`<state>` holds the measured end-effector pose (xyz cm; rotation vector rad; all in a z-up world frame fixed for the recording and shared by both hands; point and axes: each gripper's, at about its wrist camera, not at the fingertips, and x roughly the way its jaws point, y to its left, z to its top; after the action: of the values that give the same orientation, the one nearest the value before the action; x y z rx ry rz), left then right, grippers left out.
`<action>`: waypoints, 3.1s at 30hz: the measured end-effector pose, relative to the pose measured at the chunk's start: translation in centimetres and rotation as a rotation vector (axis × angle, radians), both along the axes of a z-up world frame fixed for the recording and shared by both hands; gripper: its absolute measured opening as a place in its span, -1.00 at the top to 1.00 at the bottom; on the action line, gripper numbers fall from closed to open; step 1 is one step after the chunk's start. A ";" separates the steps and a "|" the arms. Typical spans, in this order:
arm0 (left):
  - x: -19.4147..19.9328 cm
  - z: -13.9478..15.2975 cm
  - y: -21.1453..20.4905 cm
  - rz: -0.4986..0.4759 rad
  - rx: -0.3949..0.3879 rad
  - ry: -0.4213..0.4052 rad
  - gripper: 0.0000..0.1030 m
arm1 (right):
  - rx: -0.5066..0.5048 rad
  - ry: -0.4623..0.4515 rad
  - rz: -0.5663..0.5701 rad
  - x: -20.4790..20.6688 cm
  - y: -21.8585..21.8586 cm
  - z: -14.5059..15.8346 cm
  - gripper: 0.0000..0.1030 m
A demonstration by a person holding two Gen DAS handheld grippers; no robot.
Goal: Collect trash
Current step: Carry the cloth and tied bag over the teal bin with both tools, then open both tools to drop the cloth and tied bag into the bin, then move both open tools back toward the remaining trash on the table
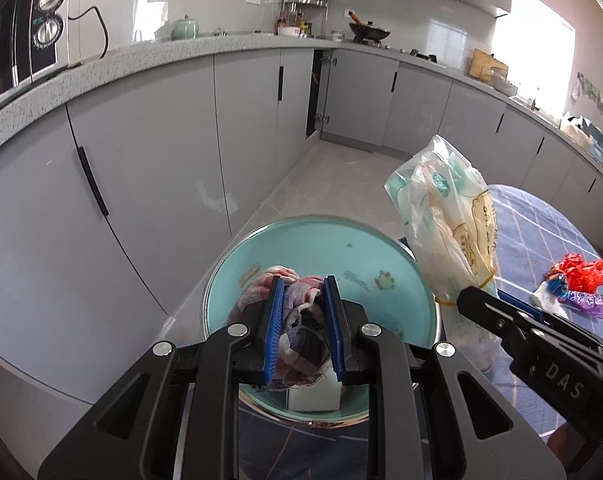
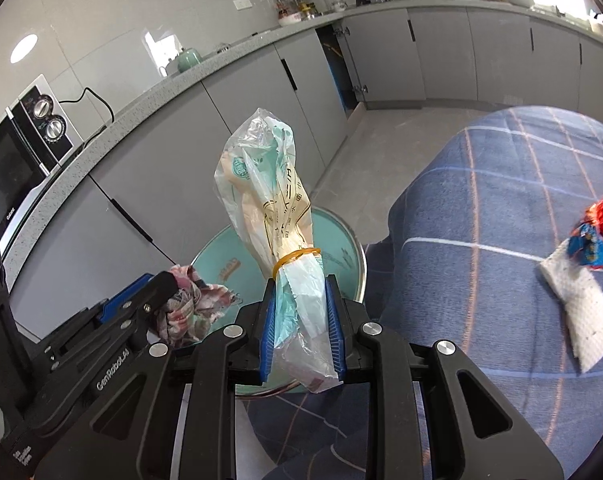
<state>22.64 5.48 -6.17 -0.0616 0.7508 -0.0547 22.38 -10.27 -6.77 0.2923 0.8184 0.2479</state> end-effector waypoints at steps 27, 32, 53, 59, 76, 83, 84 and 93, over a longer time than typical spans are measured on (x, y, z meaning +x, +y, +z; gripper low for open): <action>1.6 -2.8 1.7 0.015 0.001 0.074 0.52 | -0.016 0.022 0.060 1.6 1.3 -1.0 0.16; 1.0 -1.9 1.1 0.036 0.028 0.039 -0.22 | -0.044 -0.033 0.031 0.5 0.5 0.6 -0.08; -2.5 0.9 -4.5 0.020 0.073 -0.038 -0.85 | -0.116 -0.106 -0.158 -4.2 -7.8 2.9 -0.68; -3.2 1.2 -7.6 -0.044 0.105 -0.040 -0.89 | -0.162 -0.097 -0.264 -5.5 -11.1 2.7 -0.71; -3.8 -0.1 -17.1 -0.247 0.109 -0.007 -0.88 | -0.165 -0.063 -0.460 -11.3 -23.7 0.2 -0.47; -3.4 -1.2 -21.4 -0.305 0.092 0.035 -0.55 | -0.165 -0.046 -0.500 -12.5 -26.5 -0.5 -0.39; -3.2 -1.3 -22.1 -0.314 0.080 0.048 -0.54 | -0.165 -0.047 -0.501 -12.6 -26.8 -0.5 -0.39; -2.7 -2.5 -27.2 -0.343 0.068 0.088 -0.46 | -0.168 -0.031 -0.522 -12.2 -30.4 -0.9 -0.35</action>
<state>19.94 -21.77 -8.65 0.1315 0.8446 -0.3548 10.15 -40.68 -7.62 0.3326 0.7011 -0.3025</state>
